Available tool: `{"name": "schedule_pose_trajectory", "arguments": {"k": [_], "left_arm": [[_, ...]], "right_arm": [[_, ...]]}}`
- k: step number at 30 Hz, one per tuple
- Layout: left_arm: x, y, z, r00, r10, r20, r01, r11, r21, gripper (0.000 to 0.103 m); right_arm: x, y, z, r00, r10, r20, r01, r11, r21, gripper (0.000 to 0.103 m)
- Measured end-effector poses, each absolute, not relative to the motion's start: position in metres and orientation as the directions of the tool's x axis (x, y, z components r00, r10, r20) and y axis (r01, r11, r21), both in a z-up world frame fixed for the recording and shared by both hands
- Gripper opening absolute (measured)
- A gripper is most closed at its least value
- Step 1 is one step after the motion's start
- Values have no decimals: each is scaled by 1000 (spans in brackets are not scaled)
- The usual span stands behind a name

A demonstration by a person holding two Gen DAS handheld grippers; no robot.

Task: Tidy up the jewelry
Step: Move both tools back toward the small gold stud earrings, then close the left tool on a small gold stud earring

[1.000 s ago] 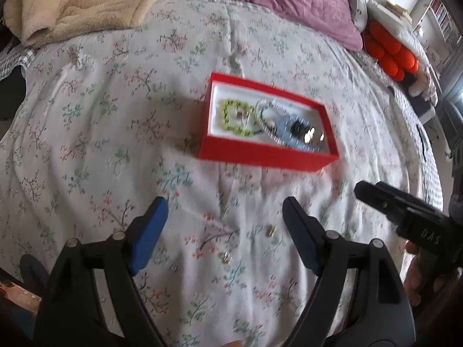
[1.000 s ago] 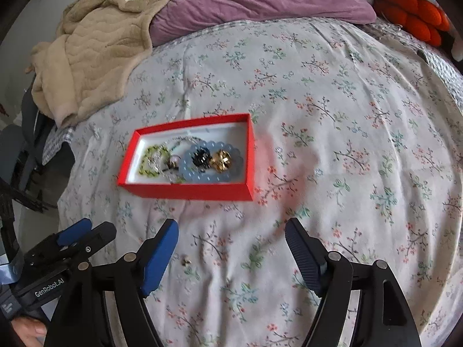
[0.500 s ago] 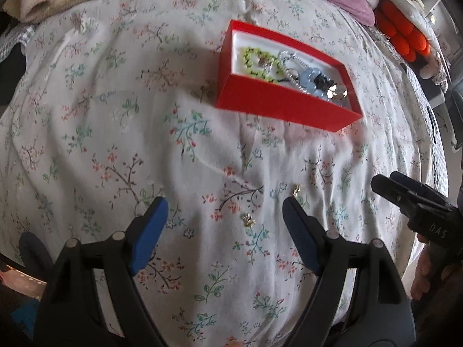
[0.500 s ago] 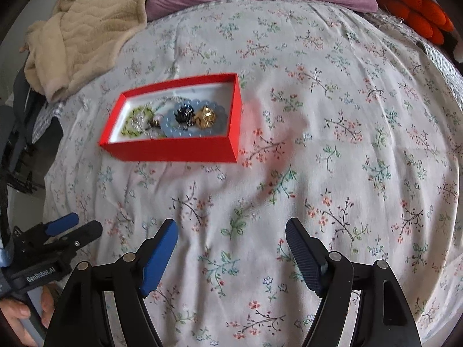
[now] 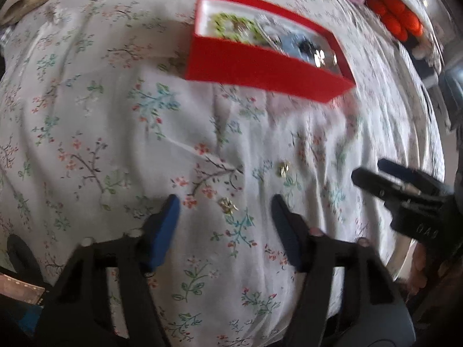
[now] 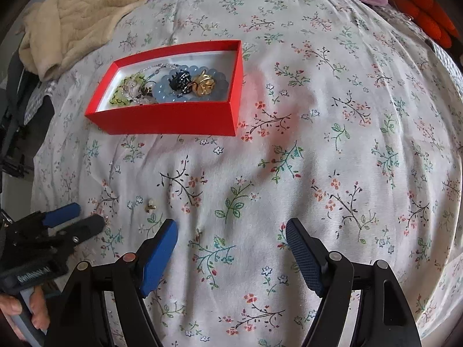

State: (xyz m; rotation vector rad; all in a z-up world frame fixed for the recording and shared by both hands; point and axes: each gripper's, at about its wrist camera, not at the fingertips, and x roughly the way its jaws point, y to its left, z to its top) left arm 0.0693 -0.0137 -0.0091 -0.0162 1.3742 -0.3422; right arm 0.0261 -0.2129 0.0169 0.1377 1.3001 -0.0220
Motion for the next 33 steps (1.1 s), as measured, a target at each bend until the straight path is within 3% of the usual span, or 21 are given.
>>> {"name": "schedule_pose_trajectory", "arguments": {"k": [2, 15, 22, 33], "left_arm": [[68, -17, -15, 131, -227, -965, 239, 952, -192, 47], [67, -35, -24, 130, -208, -969, 255, 952, -170, 28], [71, -43, -29, 144, -169, -975, 261, 957, -128, 12], [80, -30, -13, 187, -189, -964, 255, 957, -138, 11]], "right_arm": [[26, -213, 16, 266, 59, -962, 91, 992, 86, 78], [28, -209, 10, 253, 59, -966, 88, 993, 83, 78], [32, -209, 6, 247, 56, -967, 97, 992, 83, 78], [43, -189, 0, 232, 84, -969, 78, 992, 104, 78]]}}
